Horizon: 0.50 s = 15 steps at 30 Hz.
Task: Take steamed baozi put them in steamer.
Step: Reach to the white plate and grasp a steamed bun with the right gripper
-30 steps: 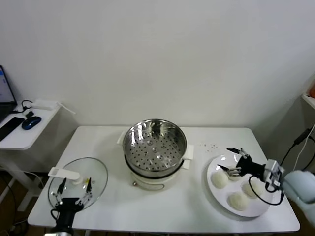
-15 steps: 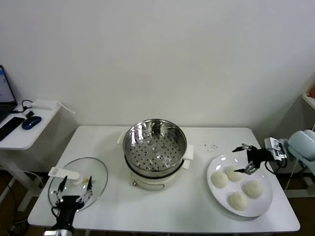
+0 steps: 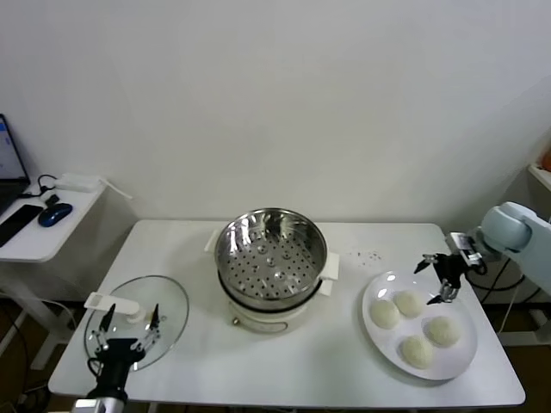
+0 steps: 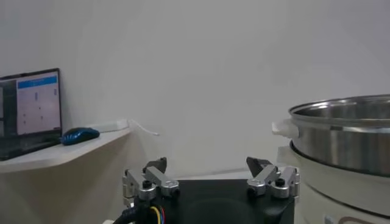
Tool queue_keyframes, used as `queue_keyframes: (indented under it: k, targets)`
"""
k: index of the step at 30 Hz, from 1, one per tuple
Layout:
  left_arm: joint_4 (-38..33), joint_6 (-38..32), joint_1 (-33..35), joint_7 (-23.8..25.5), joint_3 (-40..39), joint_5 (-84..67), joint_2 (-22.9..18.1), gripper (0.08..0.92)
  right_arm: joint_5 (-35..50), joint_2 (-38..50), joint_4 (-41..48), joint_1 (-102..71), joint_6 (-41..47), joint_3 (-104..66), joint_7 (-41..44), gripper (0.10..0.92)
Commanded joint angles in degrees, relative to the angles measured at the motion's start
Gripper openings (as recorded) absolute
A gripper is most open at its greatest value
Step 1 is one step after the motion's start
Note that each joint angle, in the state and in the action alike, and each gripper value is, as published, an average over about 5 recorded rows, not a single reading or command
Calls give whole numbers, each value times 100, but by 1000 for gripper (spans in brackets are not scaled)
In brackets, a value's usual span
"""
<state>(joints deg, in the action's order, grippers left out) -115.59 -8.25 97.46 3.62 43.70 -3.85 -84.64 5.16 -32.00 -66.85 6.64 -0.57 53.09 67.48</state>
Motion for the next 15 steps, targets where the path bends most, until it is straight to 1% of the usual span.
queue_keyframes:
  k: [1, 15]
  targets:
    - [-46, 80, -24, -8, -1, -18, 41, 823, -319, -444, 416, 149, -19, 565, 14, 823]
    - [-70, 90, 11, -13, -5, -5, 12, 823, -697, -584, 452, -571, 64, 29, -171, 823]
